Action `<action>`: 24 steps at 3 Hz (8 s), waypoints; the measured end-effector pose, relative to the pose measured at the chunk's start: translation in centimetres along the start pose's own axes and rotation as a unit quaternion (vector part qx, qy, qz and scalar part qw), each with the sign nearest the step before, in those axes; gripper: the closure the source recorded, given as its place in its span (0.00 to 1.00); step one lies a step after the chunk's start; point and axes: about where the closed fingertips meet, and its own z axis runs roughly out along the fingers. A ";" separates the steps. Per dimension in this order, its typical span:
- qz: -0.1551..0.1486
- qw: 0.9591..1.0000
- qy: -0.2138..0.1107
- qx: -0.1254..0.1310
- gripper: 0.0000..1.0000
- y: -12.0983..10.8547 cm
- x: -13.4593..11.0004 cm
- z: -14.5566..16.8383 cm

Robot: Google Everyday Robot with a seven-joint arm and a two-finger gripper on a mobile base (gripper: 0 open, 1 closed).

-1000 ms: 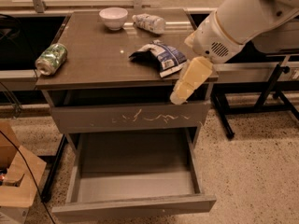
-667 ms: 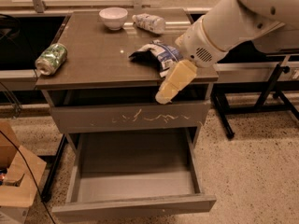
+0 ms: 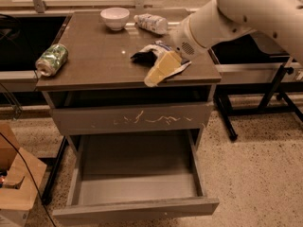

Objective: Place blue chip bag into middle drawer

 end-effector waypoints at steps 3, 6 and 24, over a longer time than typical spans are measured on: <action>0.053 0.998 -0.026 -0.006 0.00 -13.0 3.9 10.6; 0.047 0.999 -0.012 0.020 0.65 -13.4 2.6 9.2; 0.220 0.950 -0.037 -0.219 0.73 18.1 34.2 24.5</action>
Offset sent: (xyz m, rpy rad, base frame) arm 0.1904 -0.0258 -0.0815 0.1152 0.0537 -0.0579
